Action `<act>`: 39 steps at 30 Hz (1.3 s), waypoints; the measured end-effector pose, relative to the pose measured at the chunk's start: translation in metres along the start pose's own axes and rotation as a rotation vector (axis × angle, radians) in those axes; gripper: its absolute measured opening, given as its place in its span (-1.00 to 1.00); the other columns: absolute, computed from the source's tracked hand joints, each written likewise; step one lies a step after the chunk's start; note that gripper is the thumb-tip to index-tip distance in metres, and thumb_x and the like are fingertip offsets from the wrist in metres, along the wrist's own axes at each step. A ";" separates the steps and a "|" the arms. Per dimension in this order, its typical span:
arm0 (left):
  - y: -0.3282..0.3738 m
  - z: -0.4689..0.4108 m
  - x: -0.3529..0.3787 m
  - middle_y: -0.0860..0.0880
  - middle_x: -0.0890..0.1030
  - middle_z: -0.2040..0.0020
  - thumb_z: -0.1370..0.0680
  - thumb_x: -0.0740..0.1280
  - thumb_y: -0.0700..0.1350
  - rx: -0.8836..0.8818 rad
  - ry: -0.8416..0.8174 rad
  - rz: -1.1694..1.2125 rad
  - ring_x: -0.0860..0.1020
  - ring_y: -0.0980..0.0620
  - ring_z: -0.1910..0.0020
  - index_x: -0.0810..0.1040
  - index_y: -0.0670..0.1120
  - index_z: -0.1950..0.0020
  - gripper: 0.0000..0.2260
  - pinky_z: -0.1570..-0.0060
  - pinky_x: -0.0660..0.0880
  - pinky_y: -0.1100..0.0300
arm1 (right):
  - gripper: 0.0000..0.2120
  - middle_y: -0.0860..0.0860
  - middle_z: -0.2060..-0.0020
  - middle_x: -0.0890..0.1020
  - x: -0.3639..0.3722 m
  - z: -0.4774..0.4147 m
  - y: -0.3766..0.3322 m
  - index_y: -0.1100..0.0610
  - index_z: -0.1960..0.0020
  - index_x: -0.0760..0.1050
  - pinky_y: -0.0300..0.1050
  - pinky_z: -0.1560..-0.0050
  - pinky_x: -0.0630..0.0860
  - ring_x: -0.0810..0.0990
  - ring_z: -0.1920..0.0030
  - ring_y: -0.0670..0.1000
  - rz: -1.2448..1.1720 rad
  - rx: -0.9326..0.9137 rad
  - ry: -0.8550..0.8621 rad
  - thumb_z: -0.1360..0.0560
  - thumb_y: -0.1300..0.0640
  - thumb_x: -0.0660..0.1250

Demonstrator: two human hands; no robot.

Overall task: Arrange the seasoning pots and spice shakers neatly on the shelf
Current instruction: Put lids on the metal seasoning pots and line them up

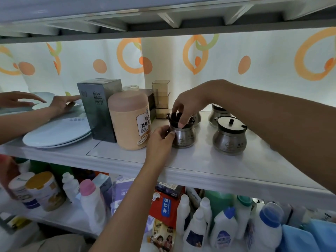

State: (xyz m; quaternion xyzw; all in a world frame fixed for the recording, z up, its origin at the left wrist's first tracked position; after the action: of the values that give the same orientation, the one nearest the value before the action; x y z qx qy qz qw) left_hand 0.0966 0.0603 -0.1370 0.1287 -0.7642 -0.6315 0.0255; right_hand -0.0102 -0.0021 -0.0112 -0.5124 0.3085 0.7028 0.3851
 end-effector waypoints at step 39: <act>0.007 0.003 0.001 0.01 0.55 -0.29 -0.61 0.11 -0.30 0.011 -0.057 -0.063 0.47 0.11 -0.22 0.50 -0.09 -0.37 -0.62 -0.15 0.34 0.28 | -0.38 0.11 0.24 0.72 0.003 0.005 0.006 0.16 0.13 0.56 -0.02 0.01 0.59 0.72 0.13 0.14 -0.029 0.146 0.072 -0.21 -0.40 0.46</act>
State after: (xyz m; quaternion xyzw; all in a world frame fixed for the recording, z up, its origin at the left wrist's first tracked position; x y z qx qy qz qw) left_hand 0.0935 0.0644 -0.1310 0.1351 -0.7635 -0.6313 -0.0169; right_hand -0.0178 -0.0002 -0.0126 -0.5120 0.3653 0.6540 0.4203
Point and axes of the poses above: each hand's wrist, its own z-axis away from the middle knuckle, its own x-axis out of the palm, y = z × x, the point moved 5 cm from there along -z, towards the middle knuckle
